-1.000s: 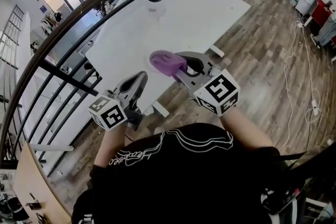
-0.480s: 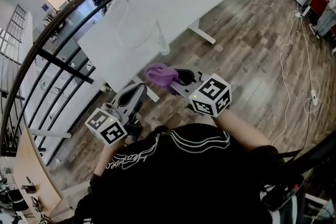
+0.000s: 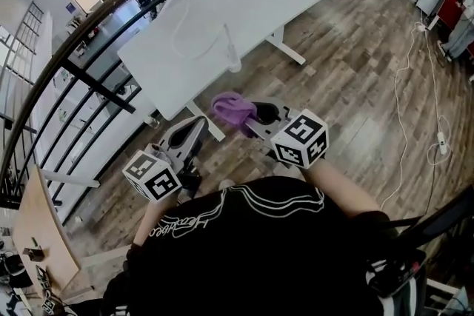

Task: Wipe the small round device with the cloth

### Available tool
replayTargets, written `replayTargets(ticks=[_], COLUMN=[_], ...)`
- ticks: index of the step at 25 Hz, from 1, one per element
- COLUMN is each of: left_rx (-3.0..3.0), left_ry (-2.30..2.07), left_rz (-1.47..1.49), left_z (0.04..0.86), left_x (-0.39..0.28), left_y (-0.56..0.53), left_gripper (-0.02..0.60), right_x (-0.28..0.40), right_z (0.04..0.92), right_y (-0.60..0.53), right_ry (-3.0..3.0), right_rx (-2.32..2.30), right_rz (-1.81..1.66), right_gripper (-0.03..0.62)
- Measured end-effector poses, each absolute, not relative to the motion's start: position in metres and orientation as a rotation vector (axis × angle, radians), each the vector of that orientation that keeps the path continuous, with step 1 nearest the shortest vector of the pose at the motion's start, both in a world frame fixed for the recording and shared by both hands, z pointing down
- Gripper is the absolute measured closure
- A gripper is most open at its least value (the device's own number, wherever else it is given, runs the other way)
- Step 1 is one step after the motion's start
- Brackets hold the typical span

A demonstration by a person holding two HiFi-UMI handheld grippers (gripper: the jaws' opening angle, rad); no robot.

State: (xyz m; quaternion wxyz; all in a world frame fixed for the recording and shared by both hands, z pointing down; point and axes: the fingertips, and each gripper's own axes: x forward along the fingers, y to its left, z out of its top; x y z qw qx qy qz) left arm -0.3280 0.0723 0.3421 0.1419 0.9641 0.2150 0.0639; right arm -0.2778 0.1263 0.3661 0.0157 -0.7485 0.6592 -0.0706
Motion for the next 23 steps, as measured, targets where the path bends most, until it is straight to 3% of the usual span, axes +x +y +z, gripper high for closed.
replayTargets(ticks=[23], left_rx=[2.813], left_ry=[0.612], left_rz=[0.135], left_z=[0.33], left_x=[-0.349], left_y=[0.086], left_gripper=[0.574], right_x=[-0.3], right_z=[0.339], right_y=[0.144], right_ry=[2.076], right_rx=[-2.309], right_rz=[-0.136], right_gripper=[0.528])
